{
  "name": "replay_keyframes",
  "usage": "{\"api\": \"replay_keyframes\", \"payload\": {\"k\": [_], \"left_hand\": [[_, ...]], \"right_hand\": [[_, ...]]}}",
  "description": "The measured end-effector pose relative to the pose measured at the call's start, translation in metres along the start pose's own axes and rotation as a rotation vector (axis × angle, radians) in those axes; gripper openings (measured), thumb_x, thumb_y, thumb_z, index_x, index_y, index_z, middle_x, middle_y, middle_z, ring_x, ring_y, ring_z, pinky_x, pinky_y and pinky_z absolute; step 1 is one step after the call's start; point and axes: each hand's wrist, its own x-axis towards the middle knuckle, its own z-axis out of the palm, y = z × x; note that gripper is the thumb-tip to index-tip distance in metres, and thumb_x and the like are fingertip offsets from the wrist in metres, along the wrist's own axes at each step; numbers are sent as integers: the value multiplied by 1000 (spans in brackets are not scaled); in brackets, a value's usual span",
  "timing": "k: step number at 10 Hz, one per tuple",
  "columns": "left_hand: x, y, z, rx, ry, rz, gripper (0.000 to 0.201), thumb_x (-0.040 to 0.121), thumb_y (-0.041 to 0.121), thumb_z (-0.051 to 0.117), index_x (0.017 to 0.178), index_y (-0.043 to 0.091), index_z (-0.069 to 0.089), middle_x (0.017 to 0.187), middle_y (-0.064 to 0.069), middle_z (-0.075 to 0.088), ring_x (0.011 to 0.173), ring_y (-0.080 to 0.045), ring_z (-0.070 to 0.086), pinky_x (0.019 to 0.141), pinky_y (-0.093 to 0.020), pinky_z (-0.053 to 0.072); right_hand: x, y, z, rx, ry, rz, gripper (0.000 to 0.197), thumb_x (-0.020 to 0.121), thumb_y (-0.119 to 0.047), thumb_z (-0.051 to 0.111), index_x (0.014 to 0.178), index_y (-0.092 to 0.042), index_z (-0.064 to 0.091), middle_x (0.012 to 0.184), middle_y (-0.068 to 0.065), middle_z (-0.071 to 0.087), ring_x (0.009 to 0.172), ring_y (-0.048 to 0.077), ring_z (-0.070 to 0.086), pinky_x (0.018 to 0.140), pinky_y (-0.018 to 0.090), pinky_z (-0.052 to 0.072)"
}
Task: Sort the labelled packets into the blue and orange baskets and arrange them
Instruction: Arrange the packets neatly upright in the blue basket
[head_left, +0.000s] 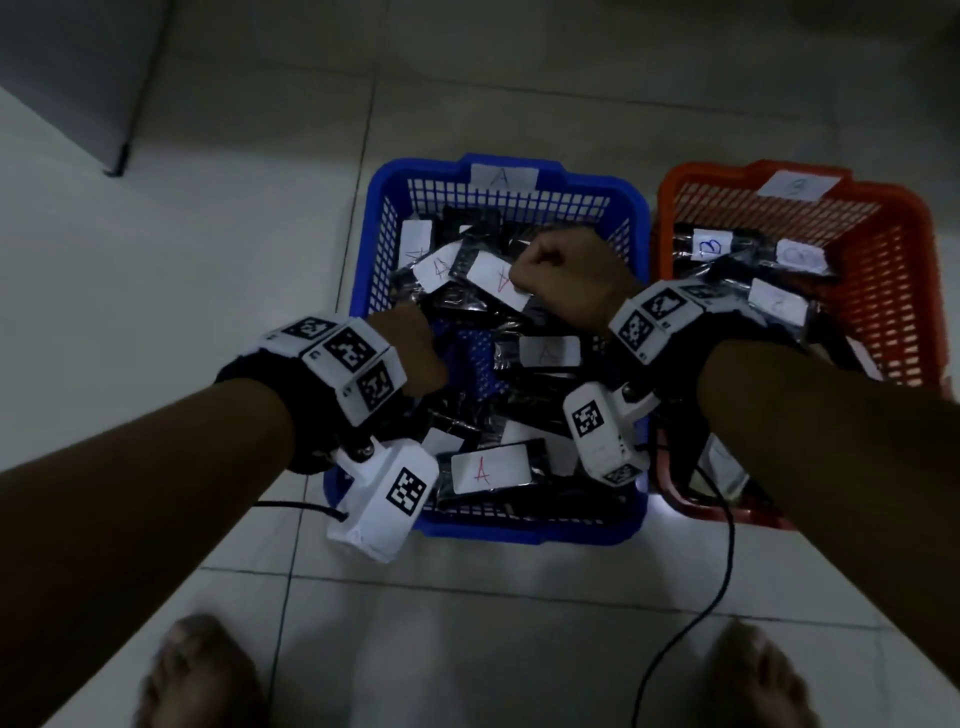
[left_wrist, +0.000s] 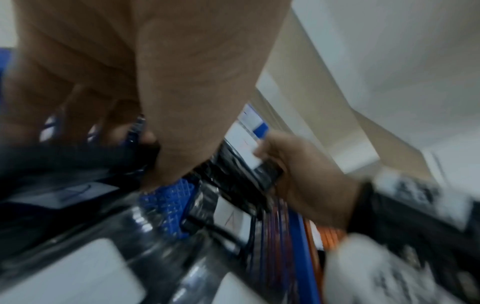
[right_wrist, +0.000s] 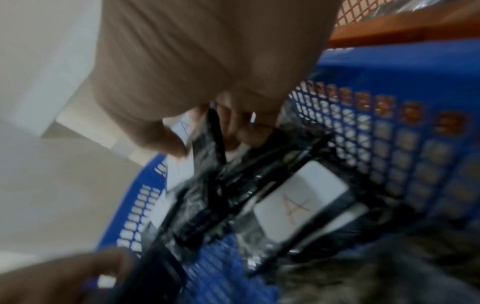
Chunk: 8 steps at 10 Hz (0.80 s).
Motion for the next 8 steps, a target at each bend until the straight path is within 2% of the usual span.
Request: {"api": "replay_keyframes", "payload": {"k": [1, 2, 3, 4, 5, 6, 7, 8], "left_hand": [[3, -5, -6, -117, -8, 11, 36, 86, 25, 60, 117, 7, 58, 110, -10, 63, 102, -27, 59, 85, -32, 47], [-7, -4, -29, -238, 60, 78, 28, 86, 28, 56, 102, 5, 51, 93, -8, 58, 88, -25, 58, 71, -32, 45], [-6, 4, -41, -213, 225, 127, 33, 93, 21, 53, 117, 5, 36, 95, -11, 53, 80, -24, 53, 66, -32, 38], [-2, 17, -44, -148, 381, 220, 37, 95, 25, 48, 125, 8, 35, 108, -18, 56, 88, -32, 57, 72, -37, 45], [2, 29, -40, 98, 435, 231, 48, 90, 40, 53, 129, 16, 39, 128, -14, 47, 115, -34, 47, 92, -49, 40], [0, 31, -41, 131, 408, 195, 78, 75, 54, 67, 138, 22, 33, 136, -10, 39, 126, -32, 36, 100, -51, 33], [-14, 20, -41, 35, 407, 172, 74, 71, 49, 71, 132, 19, 40, 130, -12, 42, 121, -35, 42, 96, -49, 39], [-36, 0, -38, -53, 410, 133, 34, 79, 31, 67, 106, 13, 59, 109, -15, 59, 99, -36, 58, 80, -42, 50]], "right_hand": [[4, 6, -6, -10, 115, -23, 17, 81, -21, 67, 73, -6, 68, 77, 7, 68, 72, 15, 62, 59, 13, 43], [13, 13, -17, -116, 189, -14, 28, 80, -32, 62, 58, -18, 53, 57, -1, 55, 57, 15, 54, 54, 22, 40], [19, 18, -26, -244, 141, -3, 23, 81, -43, 60, 72, -22, 57, 66, -4, 60, 63, 16, 58, 61, 28, 49], [14, 17, -31, -359, 119, -47, 40, 86, -59, 51, 97, -21, 60, 87, -1, 65, 76, 20, 61, 69, 30, 51], [5, 11, -33, -466, 159, -119, 28, 88, -39, 55, 106, -18, 61, 107, 1, 62, 96, 22, 61, 73, 30, 48], [-5, 3, -32, -441, 100, -151, 22, 85, -27, 58, 103, -18, 65, 112, 2, 61, 101, 21, 59, 77, 30, 50], [-12, -7, -21, -464, -49, -164, 12, 85, -29, 57, 87, -23, 66, 94, -2, 65, 86, 19, 61, 71, 29, 52], [-14, -14, 2, -397, -262, -118, 14, 82, -34, 59, 78, -24, 69, 82, -3, 69, 75, 18, 64, 73, 31, 57]]}}
